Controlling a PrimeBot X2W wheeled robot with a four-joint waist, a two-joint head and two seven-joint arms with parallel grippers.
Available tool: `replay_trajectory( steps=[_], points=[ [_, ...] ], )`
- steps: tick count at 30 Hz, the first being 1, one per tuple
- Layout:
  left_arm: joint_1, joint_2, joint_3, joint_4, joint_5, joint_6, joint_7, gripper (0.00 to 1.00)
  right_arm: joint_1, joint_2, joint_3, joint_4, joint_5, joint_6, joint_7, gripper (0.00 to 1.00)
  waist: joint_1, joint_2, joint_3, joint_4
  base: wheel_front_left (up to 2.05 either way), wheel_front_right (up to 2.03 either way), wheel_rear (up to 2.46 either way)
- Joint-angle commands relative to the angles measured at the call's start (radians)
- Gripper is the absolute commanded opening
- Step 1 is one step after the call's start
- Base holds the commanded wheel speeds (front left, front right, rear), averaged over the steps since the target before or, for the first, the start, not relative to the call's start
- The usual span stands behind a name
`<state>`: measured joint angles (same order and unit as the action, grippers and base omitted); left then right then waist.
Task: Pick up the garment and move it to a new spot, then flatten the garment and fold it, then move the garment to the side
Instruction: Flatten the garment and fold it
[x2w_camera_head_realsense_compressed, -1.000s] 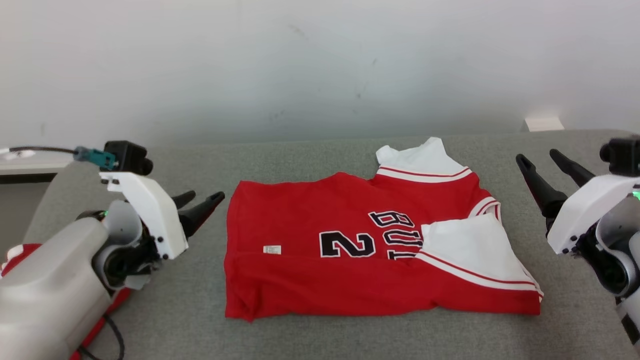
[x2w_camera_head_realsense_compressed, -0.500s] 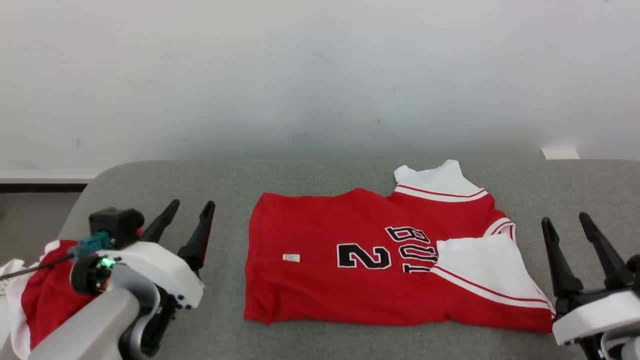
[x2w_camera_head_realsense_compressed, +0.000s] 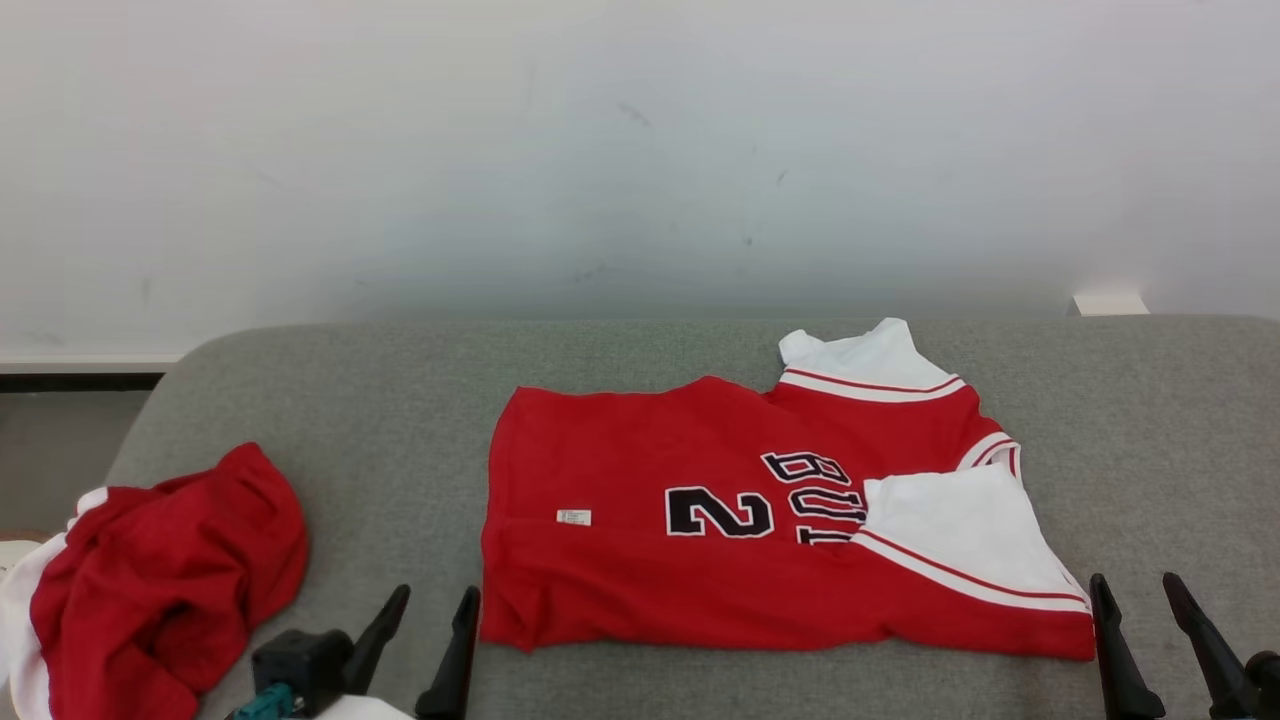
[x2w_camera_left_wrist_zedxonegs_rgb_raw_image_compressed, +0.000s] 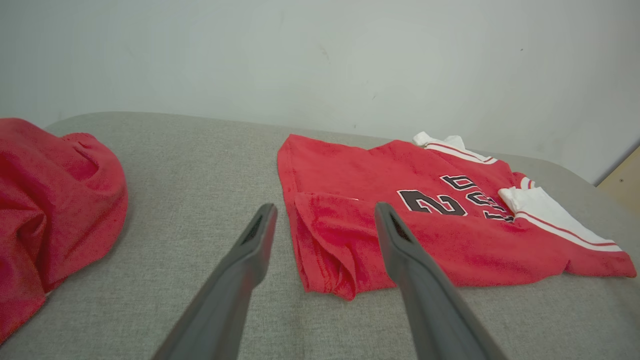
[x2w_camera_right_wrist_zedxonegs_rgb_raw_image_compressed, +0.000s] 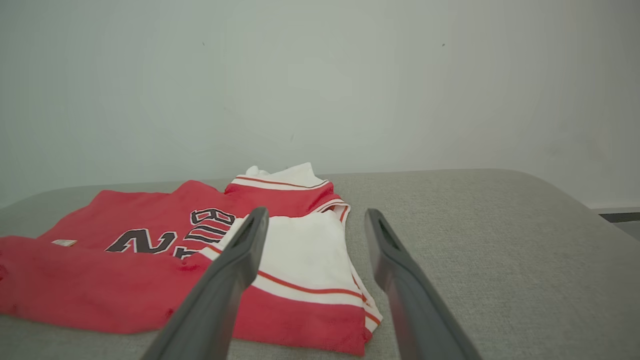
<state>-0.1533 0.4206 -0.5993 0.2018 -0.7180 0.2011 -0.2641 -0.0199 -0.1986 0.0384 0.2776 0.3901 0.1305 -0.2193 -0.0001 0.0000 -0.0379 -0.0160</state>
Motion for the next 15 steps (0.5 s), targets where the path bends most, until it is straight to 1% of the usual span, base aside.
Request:
replay_trajectory(
  steps=[1,6,9,15],
  points=[
    [0.014,-0.007,0.009,0.011,0.016,-0.006,0.000,1.00,0.001,-0.007,0.000,0.012,-0.001,0.000,0.002,1.00,0.0001,0.0000,0.001,-0.002,0.00,0.00,0.00],
    [0.006,-0.041,0.018,0.079,0.067,-0.048,0.000,1.00,-0.046,-0.010,0.016,0.091,0.015,0.000,0.031,1.00,0.0001,0.0000,0.007,-0.013,0.00,0.00,0.00],
    [-0.021,-0.061,-0.005,0.131,0.073,-0.074,0.001,1.00,-0.085,-0.017,0.027,0.158,0.026,0.000,0.057,1.00,0.0001,0.0000,0.015,-0.013,0.00,0.00,0.00],
    [-0.093,-0.109,-0.057,0.249,0.087,-0.117,0.043,1.00,-0.174,-0.026,0.060,0.298,0.066,0.000,0.127,1.00,0.0001,0.0000,0.041,-0.004,0.00,0.00,0.00]
  ],
)
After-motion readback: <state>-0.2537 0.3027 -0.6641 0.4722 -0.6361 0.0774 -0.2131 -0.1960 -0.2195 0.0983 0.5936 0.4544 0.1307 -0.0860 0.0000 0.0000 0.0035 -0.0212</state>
